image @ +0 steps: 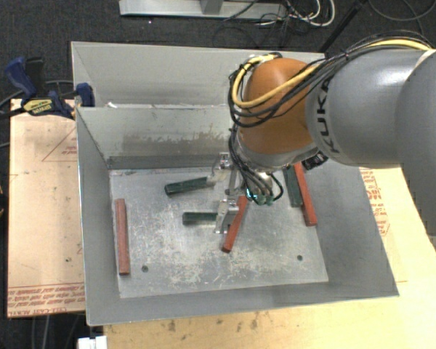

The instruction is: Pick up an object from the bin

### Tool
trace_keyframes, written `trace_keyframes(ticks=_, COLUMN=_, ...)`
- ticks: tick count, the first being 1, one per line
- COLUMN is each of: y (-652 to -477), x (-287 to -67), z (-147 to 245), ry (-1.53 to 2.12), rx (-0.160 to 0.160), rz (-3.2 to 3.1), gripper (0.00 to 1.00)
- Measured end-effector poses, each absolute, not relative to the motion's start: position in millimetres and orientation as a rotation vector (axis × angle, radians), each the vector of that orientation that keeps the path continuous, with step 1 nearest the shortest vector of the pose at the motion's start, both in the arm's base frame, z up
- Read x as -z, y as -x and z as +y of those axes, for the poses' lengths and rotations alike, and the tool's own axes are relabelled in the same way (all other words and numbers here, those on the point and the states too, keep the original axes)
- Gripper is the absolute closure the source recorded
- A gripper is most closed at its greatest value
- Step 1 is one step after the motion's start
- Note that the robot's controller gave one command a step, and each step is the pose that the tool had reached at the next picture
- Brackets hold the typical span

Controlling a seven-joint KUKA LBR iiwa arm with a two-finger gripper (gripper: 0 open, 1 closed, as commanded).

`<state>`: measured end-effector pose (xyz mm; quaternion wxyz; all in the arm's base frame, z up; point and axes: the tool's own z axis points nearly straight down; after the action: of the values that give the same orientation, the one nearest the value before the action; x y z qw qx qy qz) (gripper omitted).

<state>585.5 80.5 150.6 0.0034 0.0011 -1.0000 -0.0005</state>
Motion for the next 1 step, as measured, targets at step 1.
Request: trace_keyframes(ticks=1, y=-587.5, x=-154.8, z=80.1, ry=0.0, rx=0.002, rz=-3.142, gripper=0.0)
